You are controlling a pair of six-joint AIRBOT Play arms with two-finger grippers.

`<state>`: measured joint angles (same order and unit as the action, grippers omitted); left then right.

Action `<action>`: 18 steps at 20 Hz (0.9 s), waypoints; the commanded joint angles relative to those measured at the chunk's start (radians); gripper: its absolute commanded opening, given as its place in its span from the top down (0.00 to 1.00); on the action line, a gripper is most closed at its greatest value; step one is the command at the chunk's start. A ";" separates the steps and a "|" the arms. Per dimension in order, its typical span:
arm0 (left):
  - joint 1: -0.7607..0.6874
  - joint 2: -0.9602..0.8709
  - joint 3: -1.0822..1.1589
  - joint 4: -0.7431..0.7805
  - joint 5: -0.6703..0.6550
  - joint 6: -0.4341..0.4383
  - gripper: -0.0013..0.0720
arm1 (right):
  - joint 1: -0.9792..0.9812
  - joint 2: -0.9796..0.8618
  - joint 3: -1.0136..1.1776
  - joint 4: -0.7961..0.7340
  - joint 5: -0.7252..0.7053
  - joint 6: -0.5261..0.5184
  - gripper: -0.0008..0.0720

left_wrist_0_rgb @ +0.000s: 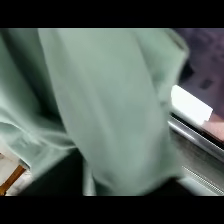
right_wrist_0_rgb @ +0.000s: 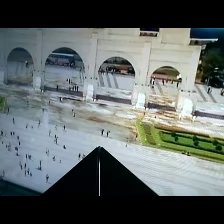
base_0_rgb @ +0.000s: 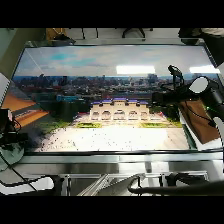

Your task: Fold the shirts.

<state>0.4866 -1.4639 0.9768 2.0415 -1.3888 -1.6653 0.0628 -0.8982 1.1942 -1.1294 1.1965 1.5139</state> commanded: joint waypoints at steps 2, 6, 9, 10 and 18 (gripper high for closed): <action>0.001 -0.057 0.090 -0.010 -0.045 0.039 0.97 | 0.001 -0.001 0.000 0.000 0.000 0.000 0.96; -0.178 0.025 0.268 -0.240 -0.095 0.134 0.97 | 0.001 -0.001 0.000 0.000 0.000 0.000 0.96; -0.415 0.140 0.459 -0.401 -0.144 0.185 0.97 | 0.001 -0.001 0.000 0.000 0.000 0.000 0.96; -0.495 0.179 0.515 -0.446 -0.127 0.192 0.97 | 0.001 -0.001 0.000 0.000 -0.001 0.000 0.96; -0.993 0.337 0.585 -0.657 0.136 0.187 0.97 | 0.001 -0.002 0.000 0.000 0.000 0.000 0.96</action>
<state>-0.3580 -1.1538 1.5730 1.4593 -1.3499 -1.4815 0.0628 -0.8997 1.1942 -1.1297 1.1954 1.5143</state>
